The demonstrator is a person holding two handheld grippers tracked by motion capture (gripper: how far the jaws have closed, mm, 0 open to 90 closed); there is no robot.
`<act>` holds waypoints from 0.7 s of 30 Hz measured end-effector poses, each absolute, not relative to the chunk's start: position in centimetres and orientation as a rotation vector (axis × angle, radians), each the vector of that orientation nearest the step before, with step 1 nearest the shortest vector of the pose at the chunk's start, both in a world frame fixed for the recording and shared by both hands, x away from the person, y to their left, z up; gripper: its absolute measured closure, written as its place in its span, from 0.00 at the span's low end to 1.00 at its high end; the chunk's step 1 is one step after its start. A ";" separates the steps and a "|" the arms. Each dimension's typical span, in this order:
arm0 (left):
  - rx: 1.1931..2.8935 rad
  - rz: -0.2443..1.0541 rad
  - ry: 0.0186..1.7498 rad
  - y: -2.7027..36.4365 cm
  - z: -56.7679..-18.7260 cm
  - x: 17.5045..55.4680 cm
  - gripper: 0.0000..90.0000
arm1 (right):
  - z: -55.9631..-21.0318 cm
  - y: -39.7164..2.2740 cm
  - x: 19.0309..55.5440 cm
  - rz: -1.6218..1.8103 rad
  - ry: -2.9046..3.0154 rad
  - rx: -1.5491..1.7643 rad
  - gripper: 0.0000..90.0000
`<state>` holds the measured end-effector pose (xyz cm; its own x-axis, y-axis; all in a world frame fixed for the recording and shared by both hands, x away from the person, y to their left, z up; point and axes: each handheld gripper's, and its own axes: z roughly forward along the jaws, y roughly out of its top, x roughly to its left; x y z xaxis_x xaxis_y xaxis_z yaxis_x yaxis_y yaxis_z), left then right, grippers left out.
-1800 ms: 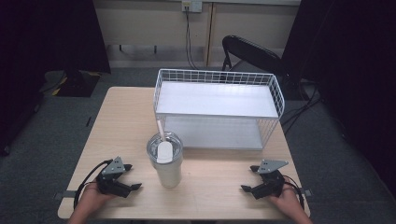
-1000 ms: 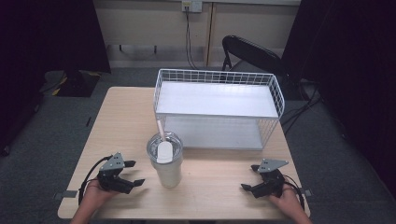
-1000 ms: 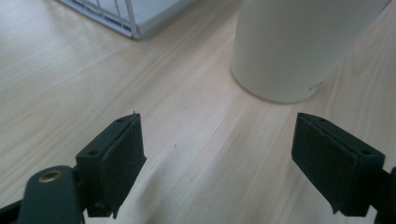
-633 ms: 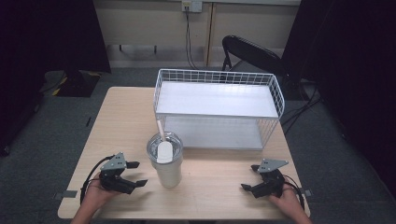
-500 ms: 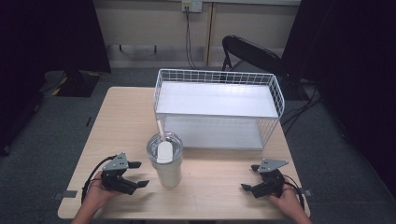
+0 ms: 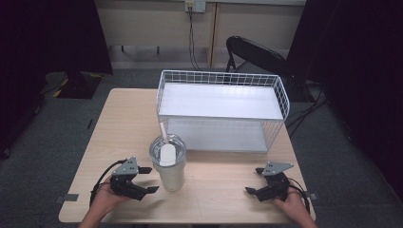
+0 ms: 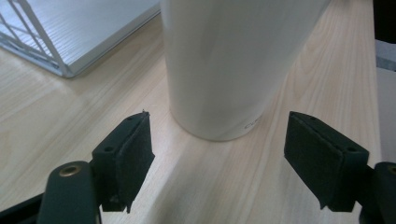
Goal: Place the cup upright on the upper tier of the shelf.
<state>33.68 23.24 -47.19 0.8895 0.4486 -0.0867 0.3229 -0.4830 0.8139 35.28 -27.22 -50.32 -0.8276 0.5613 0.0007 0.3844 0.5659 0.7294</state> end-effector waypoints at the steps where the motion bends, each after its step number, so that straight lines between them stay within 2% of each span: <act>1: 2.117 0.170 0.554 23.2 -47.2 33.7 0.26 | -50.3 -27.2 35.3 1.113 2.568 0.789 0.13; 21: 2.023 0.152 0.539 21.4 -46.0 33.5 0.25 | -50.3 -27.2 35.3 1.113 2.569 0.789 0.13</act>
<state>33.49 21.44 -46.02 0.8931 0.4344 -0.1169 0.3095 -0.4046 0.8605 35.28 -27.23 -50.32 -0.8278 0.5610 0.0007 0.3842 0.5659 0.7294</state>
